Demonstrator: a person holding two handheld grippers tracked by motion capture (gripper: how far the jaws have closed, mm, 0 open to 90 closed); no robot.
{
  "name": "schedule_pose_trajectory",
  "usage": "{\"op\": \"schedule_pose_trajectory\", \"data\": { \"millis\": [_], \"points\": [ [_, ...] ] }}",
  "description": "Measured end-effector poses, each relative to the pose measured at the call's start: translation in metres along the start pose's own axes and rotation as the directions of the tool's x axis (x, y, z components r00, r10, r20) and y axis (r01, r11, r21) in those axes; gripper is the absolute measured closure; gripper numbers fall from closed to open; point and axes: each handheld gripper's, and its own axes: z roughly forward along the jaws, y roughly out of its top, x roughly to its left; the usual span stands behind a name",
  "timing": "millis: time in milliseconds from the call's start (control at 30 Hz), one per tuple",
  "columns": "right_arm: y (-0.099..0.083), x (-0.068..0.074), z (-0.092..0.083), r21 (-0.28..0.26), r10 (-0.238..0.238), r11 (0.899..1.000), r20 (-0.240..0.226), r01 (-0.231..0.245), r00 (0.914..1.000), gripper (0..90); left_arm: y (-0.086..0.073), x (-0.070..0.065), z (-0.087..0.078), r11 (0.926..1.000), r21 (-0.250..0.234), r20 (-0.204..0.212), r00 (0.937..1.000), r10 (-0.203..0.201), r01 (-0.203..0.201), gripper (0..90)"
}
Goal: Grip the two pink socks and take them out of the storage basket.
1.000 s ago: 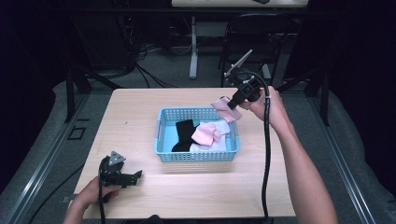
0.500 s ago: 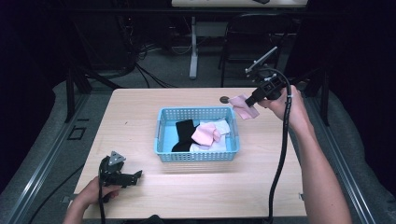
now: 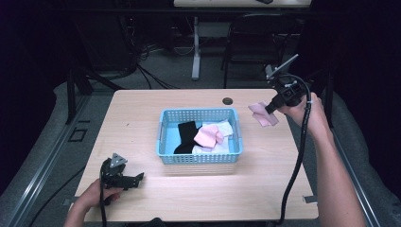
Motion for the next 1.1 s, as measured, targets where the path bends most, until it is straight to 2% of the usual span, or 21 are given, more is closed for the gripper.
{"op": "schedule_pose_trajectory", "data": {
  "millis": [133, 167, 300, 467, 633, 667, 767, 800, 933, 1100],
  "points": [
    [-0.009, -0.012, 0.014, 0.029, 0.038, 0.999, 0.007, -0.039, 0.9992, 86.0, 0.000, 0.000, 0.000, 1.0000, 0.000, 0.000, 1.0000, 0.000, 0.000, 0.0],
    [-0.009, -0.012, 0.014, 0.029, 0.038, 0.999, 0.007, -0.039, 0.9992, 86.0, 0.000, 0.000, 0.000, 1.0000, 0.000, 0.000, 1.0000, 0.000, 0.000, 0.0],
    [-0.017, -0.021, 0.029, 0.061, 0.059, 0.996, 0.013, -0.059, 0.9982, 86.0, 0.000, 0.000, 0.000, 1.0000, 0.000, 0.000, 1.0000, 0.000, 0.000, 0.0],
    [-0.027, -0.030, 0.050, 0.077, 0.092, 0.993, 0.013, -0.093, 0.9957, 86.0, 0.000, 0.000, 0.000, 1.0000, 0.000, 0.000, 1.0000, 0.000, 0.000, 0.0],
    [-0.038, -0.036, 0.072, 0.102, 0.111, 0.988, 0.018, -0.112, 0.9937, 86.0, 0.000, 0.000, 0.000, 1.0000, 0.000, 0.000, 1.0000, 0.001, -0.001, 0.0],
    [-0.040, -0.035, 0.076, 0.087, 0.129, 0.988, 0.021, -0.131, 0.9914, 86.0, 0.000, 0.000, 0.000, 1.0000, 0.000, 0.000, 1.0000, 0.000, 0.000, 0.0],
    [-0.044, -0.037, 0.083, 0.103, 0.127, 0.986, 0.016, -0.128, 0.9918, 86.0, 0.000, 0.000, 0.000, 1.0000, 0.000, 0.000, 1.0000, 0.001, -0.001, 0.0],
    [-0.048, -0.039, 0.092, 0.107, 0.137, 0.985, 0.021, -0.139, 0.9903, 86.0, 0.000, 0.000, 0.000, 1.0000, 0.000, 0.000, 1.0000, 0.001, -0.001, 0.0],
    [-0.053, -0.041, 0.108, 0.132, 0.146, 0.980, 0.015, -0.147, 0.9892, 86.0, 0.000, 0.000, 0.000, 1.0000, 0.000, 0.000, 1.0000, 0.001, -0.001, 0.0],
    [-0.059, -0.041, 0.128, 0.129, 0.173, 0.976, 0.009, -0.173, 0.9849, 86.0, 0.000, 0.000, 0.000, 1.0000, 0.000, 0.000, 1.0000, 0.001, -0.001, 0.0]
  ]
}}
